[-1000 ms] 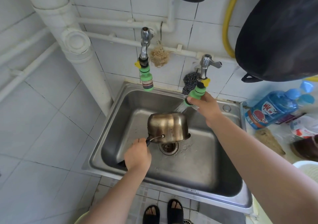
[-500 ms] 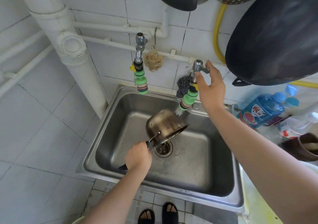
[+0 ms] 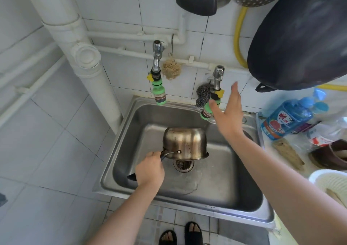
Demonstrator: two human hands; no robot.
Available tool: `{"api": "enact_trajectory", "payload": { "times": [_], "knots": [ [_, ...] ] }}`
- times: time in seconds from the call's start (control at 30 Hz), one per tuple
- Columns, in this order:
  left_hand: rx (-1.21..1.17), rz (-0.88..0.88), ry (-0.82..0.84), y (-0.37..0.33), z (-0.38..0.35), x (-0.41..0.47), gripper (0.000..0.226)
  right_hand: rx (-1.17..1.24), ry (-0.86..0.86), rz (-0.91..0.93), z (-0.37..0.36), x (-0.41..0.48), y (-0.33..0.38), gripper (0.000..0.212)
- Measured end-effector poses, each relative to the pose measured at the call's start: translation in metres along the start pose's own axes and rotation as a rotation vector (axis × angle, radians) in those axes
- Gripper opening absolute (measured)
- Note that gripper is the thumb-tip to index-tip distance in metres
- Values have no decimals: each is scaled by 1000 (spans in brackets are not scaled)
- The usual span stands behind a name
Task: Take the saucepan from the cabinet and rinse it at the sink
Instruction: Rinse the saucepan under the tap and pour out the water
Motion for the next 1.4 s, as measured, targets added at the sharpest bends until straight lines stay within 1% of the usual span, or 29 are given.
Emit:
{"api": "enact_trajectory", "payload": {
  "times": [0.07,0.13,0.2,0.23,0.3,0.33,0.4,0.43,0.53,0.57,0.67,0.77,0.87,0.97,1.03,1.2,1.33,1.4],
  "knots": [
    [38,-85,3,5,3,3,18,25,7,-95,-5,-21,-28,83],
    [98,-172,12,11,7,6,21,-67,50,-229,-9,-43,-61,77],
    [151,-256,29,20,11,12,25,-166,194,-360,-14,-62,-95,69],
    [176,-296,48,24,13,15,26,-147,299,-423,-17,-72,-110,65],
    [239,-378,106,30,17,20,26,33,474,-518,-22,-90,-130,59],
    [272,-420,144,31,20,22,27,127,527,-541,-23,-98,-133,57],
    [329,-504,196,27,23,24,28,231,582,-558,-20,-110,-132,49],
    [348,-538,213,24,24,25,28,276,579,-565,-17,-114,-130,43],
    [332,-601,263,12,22,25,31,427,474,-577,1,-126,-132,25],
    [313,-613,277,8,21,24,31,473,437,-578,8,-128,-134,24],
    [267,-633,303,-10,18,24,31,577,329,-562,33,-135,-139,32],
    [222,-651,306,-30,17,22,29,607,270,-488,55,-138,-134,25],
    [103,-639,350,-57,13,20,25,655,143,-418,85,-146,-131,26],
    [-60,-629,376,-91,14,10,22,612,22,-371,118,-156,-131,29],
    [-86,-664,382,-116,14,-2,21,614,-78,-342,141,-168,-135,29],
    [-46,-814,363,-186,7,-43,25,589,-234,-279,208,-216,-152,24],
    [14,-953,303,-253,-7,-96,21,540,-385,-236,273,-279,-165,25],
    [34,-1029,305,-287,-18,-127,19,529,-444,-224,305,-317,-173,25]
  ]
}}
Point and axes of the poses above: each hand's wrist, its own x-axis towards the middle knuckle, its own z-axis out of the back of the hand, y = z × x, the point moved 3 cm from there along x, towards the middle knuckle, and after that the axes turned 15 degrees about y, right-handed, at the moved point
